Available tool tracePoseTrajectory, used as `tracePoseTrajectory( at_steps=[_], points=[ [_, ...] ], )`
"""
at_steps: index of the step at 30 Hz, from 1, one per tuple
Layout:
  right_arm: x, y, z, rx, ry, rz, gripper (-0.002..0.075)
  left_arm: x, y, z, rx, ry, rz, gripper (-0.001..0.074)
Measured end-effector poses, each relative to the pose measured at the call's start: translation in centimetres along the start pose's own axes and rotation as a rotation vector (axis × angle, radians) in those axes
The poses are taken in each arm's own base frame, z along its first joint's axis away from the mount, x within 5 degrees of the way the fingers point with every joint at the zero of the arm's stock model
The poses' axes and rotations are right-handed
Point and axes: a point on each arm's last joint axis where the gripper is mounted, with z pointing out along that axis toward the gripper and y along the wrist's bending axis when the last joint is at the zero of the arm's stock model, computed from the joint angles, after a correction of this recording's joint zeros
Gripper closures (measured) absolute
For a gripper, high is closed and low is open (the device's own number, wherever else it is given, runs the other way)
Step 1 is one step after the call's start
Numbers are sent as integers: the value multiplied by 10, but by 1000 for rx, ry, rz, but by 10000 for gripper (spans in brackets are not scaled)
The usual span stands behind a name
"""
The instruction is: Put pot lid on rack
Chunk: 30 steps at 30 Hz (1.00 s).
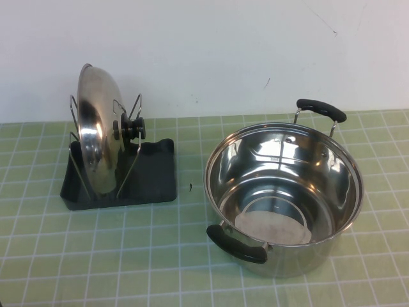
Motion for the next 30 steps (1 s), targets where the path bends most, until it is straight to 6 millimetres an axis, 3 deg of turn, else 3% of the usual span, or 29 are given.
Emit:
tracePoseTrajectory(
  at_steps=[30],
  points=[
    [0, 0, 0, 0, 0, 1, 727, 2, 1, 0, -11, 25, -7, 737]
  ],
)
